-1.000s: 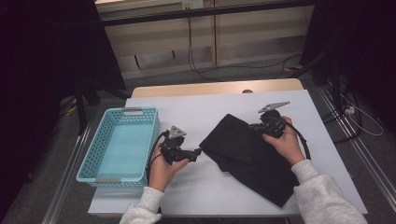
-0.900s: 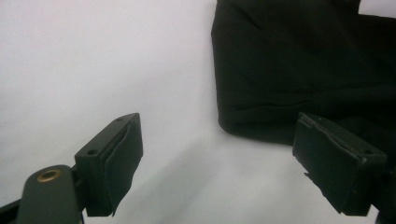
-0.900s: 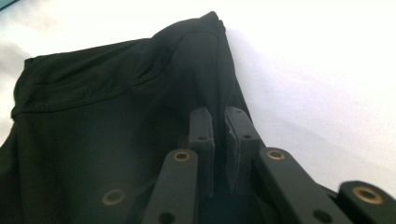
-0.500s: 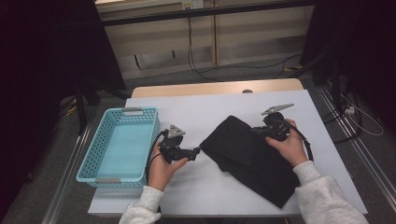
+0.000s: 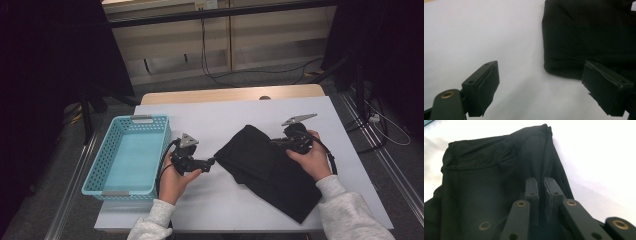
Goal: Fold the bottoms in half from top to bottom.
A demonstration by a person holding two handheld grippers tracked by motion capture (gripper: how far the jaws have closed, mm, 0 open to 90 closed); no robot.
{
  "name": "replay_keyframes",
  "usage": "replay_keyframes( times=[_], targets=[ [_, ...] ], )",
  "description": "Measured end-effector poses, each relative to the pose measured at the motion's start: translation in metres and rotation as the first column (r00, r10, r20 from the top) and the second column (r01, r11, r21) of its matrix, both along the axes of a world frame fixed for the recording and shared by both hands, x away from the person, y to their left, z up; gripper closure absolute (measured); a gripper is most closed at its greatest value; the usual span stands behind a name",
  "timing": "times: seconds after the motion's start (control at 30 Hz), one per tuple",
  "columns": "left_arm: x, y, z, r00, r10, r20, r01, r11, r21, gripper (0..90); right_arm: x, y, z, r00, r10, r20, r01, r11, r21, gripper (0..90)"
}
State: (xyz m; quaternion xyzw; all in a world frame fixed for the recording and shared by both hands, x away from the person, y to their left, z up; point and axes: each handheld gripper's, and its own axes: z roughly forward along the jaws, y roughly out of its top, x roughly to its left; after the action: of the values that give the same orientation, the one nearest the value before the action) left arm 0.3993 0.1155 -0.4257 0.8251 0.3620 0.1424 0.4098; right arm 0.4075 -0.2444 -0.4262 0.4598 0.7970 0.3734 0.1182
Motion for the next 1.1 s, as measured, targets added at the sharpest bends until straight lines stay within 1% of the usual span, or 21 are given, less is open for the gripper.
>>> replay_keyframes(
  times=[0.1,0.13,0.23,0.3,0.33,0.5,0.53,0.6,0.7,0.73,0.83,0.97,1.0,1.03,1.1],
  targets=[
    [0.0,0.001,0.0,0.9999,0.011,0.002,-0.011,0.9999,-0.005,14.3,-0.002,-0.003,0.0,1.0,-0.006,-0.007,0.006,1.0,0.007,82.5],
    [0.0,0.001,0.0,0.9999,0.01,0.004,-0.01,0.9999,0.0,14.3,-0.003,-0.004,0.001,1.0,-0.007,-0.004,0.007,1.0,0.011,82.5],
    [0.001,0.001,-0.001,0.9999,0.012,-0.005,-0.012,0.9999,-0.009,13.8,-0.006,-0.004,0.002,1.0,-0.006,0.001,0.006,1.0,0.013,82.5],
    [0.0,0.0,-0.002,1.0,0.005,-0.003,-0.005,1.0,0.0,13.7,-0.009,-0.005,0.003,1.0,-0.007,0.004,0.007,1.0,0.014,82.5],
    [0.0,-0.001,-0.003,0.9999,0.004,-0.012,-0.004,1.0,-0.001,13.6,-0.01,-0.005,0.003,0.9999,-0.008,0.007,0.008,1.0,0.014,82.5],
    [0.002,0.0,-0.003,1.0,0.003,-0.006,-0.003,0.9999,0.011,13.5,-0.012,-0.009,0.002,0.9999,-0.012,-0.003,0.012,1.0,0.029,82.5],
    [0.001,0.0,-0.004,0.9999,0.012,-0.01,-0.012,0.9999,0.002,13.5,-0.013,-0.009,0.002,0.9998,-0.02,-0.006,0.02,0.999,0.033,82.4],
    [0.001,0.001,-0.004,0.9999,0.013,-0.011,-0.013,0.9999,0.003,13.5,-0.014,-0.011,0.003,0.9997,-0.022,-0.007,0.022,0.999,0.041,82.4],
    [0.002,0.0,-0.005,0.9997,0.017,-0.016,-0.017,0.9999,0.0,13.5,-0.015,-0.011,0.003,0.9998,-0.018,-0.003,0.018,0.999,0.041,82.5],
    [0.002,0.0,-0.005,0.9998,0.011,-0.018,-0.011,0.9999,0.003,13.5,-0.016,-0.011,0.003,0.9998,-0.017,-0.004,0.017,0.999,0.04,82.5],
    [0.002,-0.001,-0.006,0.9999,0.01,-0.013,-0.01,0.9999,0.002,13.4,-0.016,-0.012,0.003,0.9999,-0.015,-0.006,0.015,0.999,0.035,82.5],
    [0.001,-0.002,-0.005,0.9999,0.008,-0.013,-0.008,1.0,0.003,13.5,-0.017,-0.015,0.002,0.9996,-0.026,-0.013,0.026,0.999,0.041,82.5],
    [0.001,-0.002,-0.004,0.9999,0.003,-0.011,-0.003,1.0,0.006,13.5,-0.018,-0.015,0.003,0.9996,-0.028,-0.01,0.028,0.999,0.043,82.4],
    [0.0,-0.004,-0.004,0.9999,0.005,-0.011,-0.005,1.0,-0.002,13.5,-0.019,-0.015,0.004,0.9996,-0.027,-0.009,0.027,0.999,0.042,82.5],
    [0.0,-0.005,-0.004,0.9999,-0.004,-0.01,0.004,1.0,0.004,13.5,-0.022,-0.014,0.005,0.9998,-0.017,0.006,0.017,0.999,0.028,82.4]
  ],
)
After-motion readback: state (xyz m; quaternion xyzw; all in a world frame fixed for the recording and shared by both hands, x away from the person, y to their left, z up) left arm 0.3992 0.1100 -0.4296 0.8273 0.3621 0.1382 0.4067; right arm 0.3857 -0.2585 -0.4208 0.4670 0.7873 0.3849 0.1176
